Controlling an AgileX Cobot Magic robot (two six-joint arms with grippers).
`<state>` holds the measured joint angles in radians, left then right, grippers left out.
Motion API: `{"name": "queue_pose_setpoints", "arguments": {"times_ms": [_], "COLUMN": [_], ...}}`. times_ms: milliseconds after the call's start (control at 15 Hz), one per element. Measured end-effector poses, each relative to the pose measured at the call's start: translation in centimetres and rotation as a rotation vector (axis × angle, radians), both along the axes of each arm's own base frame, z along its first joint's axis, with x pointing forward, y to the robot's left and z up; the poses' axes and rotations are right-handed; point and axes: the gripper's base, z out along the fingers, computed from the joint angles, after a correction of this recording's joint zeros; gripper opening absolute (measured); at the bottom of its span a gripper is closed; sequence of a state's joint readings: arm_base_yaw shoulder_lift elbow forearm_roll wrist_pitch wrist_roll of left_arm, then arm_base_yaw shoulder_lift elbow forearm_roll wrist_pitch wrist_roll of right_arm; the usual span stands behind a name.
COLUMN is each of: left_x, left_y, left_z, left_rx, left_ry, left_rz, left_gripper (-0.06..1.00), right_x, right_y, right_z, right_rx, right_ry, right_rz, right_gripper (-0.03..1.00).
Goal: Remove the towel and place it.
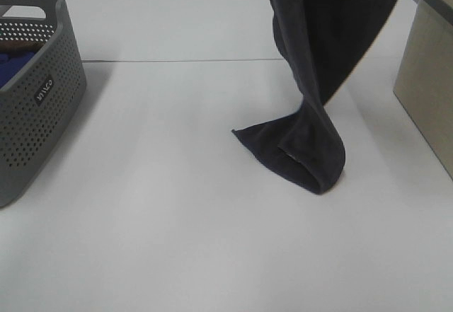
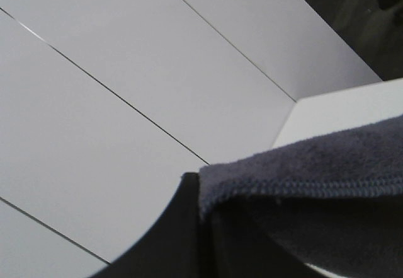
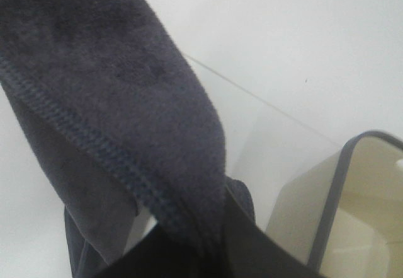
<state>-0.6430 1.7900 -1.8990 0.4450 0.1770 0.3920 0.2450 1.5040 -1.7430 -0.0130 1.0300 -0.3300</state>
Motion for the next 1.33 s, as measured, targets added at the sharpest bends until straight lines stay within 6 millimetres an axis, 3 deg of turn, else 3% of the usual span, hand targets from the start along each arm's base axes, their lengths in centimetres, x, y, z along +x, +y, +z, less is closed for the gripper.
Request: {"name": "queue_pose_setpoints", "arguments": {"times_ms": [133, 400, 733, 1067, 1333], "left_x": [1.6, 5.1, 9.6, 14.4, 16.1], "left_y": [1.6, 4.1, 7.2, 7.3, 8.6], "left_z": [0.5, -0.3, -2.8, -3.5, -2.4], "left_rx": [-0.06, -0.138, -0.249, -0.302, -0.328], "left_ry": [-0.099, -0.272, -0.416, -0.54, -0.662], "left_rz": [0.002, -0.008, -0.006, 0.026, 0.086], "left_gripper": [0.0, 0.0, 0.0, 0.0, 0.0], "right_x": [2.4, 6.2, 10.9, 14.8, 15.7], "right_y": [0.2, 0.7, 2.2, 3.5, 3.9], "right_z": [1.5, 4.0, 2.6, 1.4, 3.4], "right_rx": [-0.029, -0.046, -0.006, 0.041, 0.067], "right_ry": [-0.111, -0.387, -0.617, -0.858, -1.017], "right_rz": [-0.003, -0.017, 0.013, 0.048, 0.053], "right_gripper": [0.01, 0.01, 0.01, 0.01, 0.01]}}
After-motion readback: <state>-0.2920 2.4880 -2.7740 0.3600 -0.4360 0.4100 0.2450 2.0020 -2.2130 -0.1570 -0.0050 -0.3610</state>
